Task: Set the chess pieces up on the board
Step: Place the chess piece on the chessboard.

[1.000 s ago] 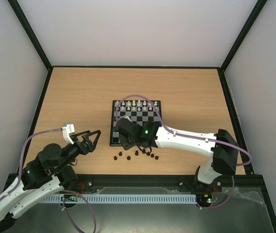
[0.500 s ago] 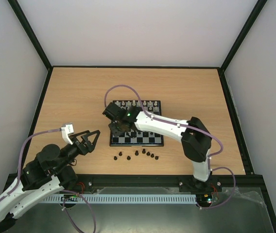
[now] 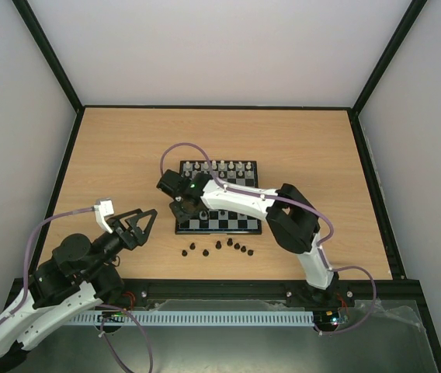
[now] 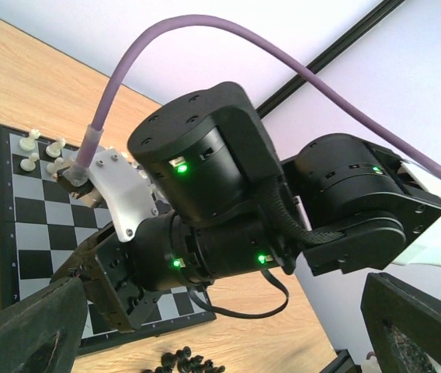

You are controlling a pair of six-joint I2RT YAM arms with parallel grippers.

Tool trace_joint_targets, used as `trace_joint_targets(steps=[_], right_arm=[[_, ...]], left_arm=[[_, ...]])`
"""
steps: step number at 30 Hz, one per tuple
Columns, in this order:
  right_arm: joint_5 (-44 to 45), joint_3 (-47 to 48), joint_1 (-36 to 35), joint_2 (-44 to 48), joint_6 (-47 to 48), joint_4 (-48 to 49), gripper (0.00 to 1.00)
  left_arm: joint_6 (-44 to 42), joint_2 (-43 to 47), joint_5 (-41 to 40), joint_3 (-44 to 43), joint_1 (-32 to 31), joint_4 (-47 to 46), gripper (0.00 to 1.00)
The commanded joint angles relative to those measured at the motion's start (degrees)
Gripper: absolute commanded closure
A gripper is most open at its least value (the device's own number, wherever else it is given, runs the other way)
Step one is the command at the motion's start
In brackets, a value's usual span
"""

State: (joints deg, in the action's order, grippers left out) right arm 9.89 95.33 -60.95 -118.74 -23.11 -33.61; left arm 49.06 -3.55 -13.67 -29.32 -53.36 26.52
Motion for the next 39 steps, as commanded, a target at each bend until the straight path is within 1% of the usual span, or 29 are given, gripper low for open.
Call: trace_joint_targets(steps=[1,12,39], right_arm=[[1.5,2.2,0.3,-2.1,0.0,-3.2,0.99],[1.7,3.3,0.3,-4.7,-0.2,-2.7,0.99],[0.3,2.7,0.4,-6.1,-0.2,-1.3,0.98]], left_arm=[[-1.1,0.7,0.7,-0.3,-0.2,-0.9,0.00],[-1.3,0.7,0.8,-0.2,-0.2,-1.0,0.00],[-1.4,0.5,0.6,-0.1,-0.2,-1.2,0.01]])
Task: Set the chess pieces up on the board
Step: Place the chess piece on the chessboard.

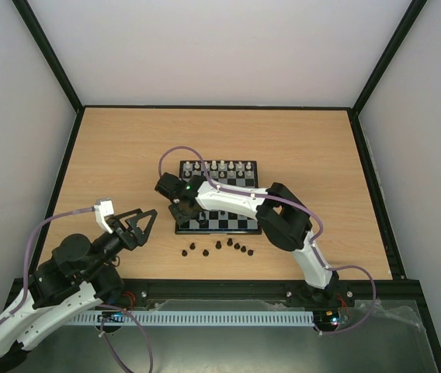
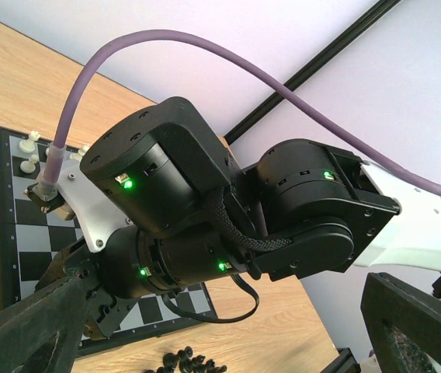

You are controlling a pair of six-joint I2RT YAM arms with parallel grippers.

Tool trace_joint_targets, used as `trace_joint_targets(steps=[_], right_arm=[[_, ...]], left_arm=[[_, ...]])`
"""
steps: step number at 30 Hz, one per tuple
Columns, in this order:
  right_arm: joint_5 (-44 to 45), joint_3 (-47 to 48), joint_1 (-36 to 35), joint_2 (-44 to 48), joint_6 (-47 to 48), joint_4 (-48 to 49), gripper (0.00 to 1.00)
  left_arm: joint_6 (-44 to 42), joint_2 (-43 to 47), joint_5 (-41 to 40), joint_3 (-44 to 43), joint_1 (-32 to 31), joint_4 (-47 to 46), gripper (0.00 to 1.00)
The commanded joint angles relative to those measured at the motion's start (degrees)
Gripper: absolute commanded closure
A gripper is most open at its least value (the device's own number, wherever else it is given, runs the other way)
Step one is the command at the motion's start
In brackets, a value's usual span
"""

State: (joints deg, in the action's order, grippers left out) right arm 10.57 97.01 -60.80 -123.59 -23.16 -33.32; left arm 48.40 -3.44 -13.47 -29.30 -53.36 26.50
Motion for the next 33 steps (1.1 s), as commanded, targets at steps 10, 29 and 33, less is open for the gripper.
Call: trace_joint_targets(steps=[10,29,33], right_arm=[[-0.9,0.9,0.2,-1.3,-0.1,-1.6,0.96],[-0.9,0.3,0.2,0.7,0.0,-1.4,0.84],[-0.5,0.2,0.2,1.4,0.1,-1.3,0.83]], left_arm=[[-0.9,0.2,0.4,-0.1,-0.2,-1.1,0.01],[-1.0,0.0,0.3,0.0,-0.2,-1.4,0.00],[-1.0,0.0,0.3,0.1,-0.2,-1.4,0.01]])
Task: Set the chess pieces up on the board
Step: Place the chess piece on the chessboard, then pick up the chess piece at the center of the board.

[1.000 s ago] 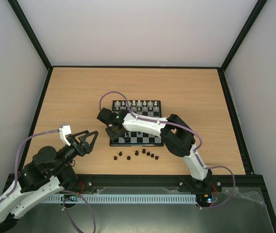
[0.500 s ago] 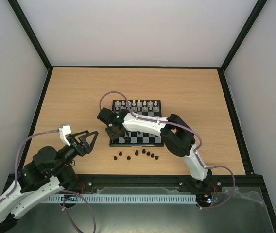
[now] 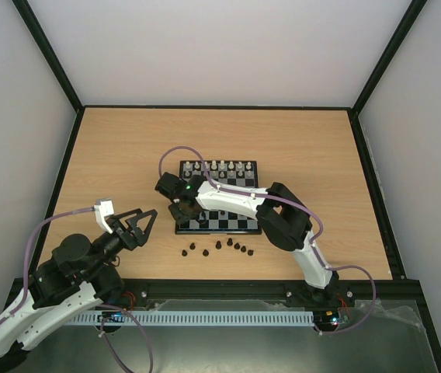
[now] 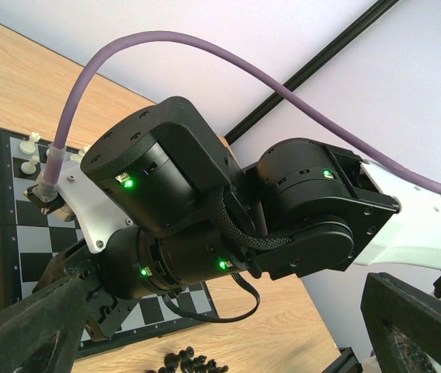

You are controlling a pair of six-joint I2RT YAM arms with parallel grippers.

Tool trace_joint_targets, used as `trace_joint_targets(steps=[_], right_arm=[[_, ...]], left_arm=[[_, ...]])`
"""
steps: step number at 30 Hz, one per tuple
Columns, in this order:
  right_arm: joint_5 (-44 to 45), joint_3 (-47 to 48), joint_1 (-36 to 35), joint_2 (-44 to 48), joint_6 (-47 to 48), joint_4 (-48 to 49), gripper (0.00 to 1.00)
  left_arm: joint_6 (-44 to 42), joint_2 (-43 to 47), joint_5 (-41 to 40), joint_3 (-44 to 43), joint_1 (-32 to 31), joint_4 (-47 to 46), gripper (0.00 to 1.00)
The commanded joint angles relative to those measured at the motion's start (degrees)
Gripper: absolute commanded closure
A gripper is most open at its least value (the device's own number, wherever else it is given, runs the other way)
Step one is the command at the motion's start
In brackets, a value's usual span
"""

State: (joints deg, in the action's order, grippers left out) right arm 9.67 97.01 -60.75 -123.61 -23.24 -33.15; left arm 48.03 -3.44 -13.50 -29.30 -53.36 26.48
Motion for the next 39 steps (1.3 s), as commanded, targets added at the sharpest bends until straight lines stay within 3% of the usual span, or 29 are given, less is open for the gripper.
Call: trace_joint_targets(steps=[1,19,32,39], right_arm=[[0.5,0.2,0.1,1.6,0.2,-1.4,0.83],[2.8,-0.4,0.2,6.0,0.7,-1.4,0.56],[5.3,-6.8,0.4,17.2,0.5,-0.4,0.41],[6.1,-15.3,0.5,26.1,-0.4,1.7,0.25]], left_arm=[[-0.7,0.0,0.3,0.1,-0.2,-1.3,0.01],[-0.6,0.1,0.4,0.1,-0.2,-1.3,0.01],[-0.6,0.0,0.2,0.1,-0.2,-1.3,0.01],[-0.6,-0.1,0.1,0.1,-0.2,-1.3,0.01]])
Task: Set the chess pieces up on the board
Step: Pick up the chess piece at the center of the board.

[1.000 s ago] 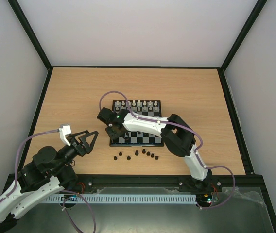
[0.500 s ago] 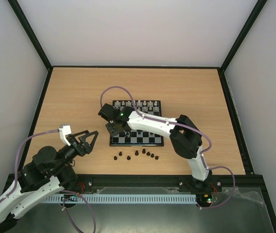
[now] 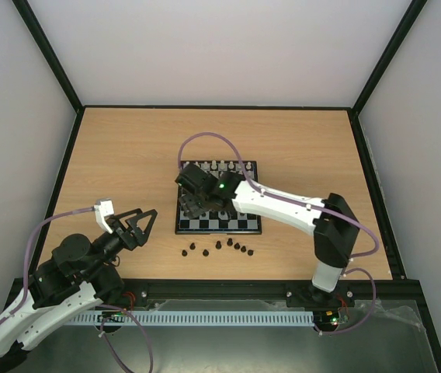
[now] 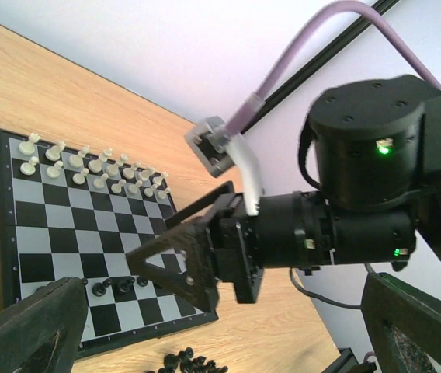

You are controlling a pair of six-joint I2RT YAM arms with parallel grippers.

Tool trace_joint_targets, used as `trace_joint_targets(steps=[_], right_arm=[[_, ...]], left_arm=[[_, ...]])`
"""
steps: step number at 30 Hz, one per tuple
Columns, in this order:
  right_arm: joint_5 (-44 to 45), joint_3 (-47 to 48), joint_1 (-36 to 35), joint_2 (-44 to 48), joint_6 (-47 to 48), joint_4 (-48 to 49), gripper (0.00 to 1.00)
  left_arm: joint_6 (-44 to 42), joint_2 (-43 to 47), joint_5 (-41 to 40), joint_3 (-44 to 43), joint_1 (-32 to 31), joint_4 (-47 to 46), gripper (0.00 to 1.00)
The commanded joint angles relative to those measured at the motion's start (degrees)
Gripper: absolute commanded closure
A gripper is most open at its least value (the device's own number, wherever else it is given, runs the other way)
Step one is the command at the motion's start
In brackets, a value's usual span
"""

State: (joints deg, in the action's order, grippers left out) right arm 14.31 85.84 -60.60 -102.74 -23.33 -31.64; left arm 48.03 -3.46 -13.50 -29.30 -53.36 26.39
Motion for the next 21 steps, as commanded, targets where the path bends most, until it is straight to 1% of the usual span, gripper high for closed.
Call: trace_joint_targets(steps=[1,3,4,6,8,21], right_arm=[[1.5,-5.5,0.3,6.7,-0.5,0.5,0.23],[1.7,-8.3,0.2,9.7,-0.9,1.2,0.17],[1.8,-9.5,0.3,11.2,-1.1,1.5,0.10],[2.1,-12.1,0.2,14.0,-1.4,1.7,0.00],[2.4,-14.4,0.3,16.6,-1.7,1.8,0.02],[3.6,-30.9,0.2,32.0,-5.9,4.0,0.02]], left_arm=[[-0.6,-0.1,0.1,0.1,-0.2,-1.2,0.01],[-0.6,-0.2,0.1,0.2,-0.2,-1.3,0.00],[-0.6,-0.3,0.1,0.1,-0.2,-1.3,0.01],[-0.6,-0.5,0.1,0.1,-0.2,-1.3,0.00],[-0.7,-0.9,0.1,0.1,-0.2,-1.3,0.01],[-1.0,-3.2,1.1,0.0,-0.2,-1.6,0.01]])
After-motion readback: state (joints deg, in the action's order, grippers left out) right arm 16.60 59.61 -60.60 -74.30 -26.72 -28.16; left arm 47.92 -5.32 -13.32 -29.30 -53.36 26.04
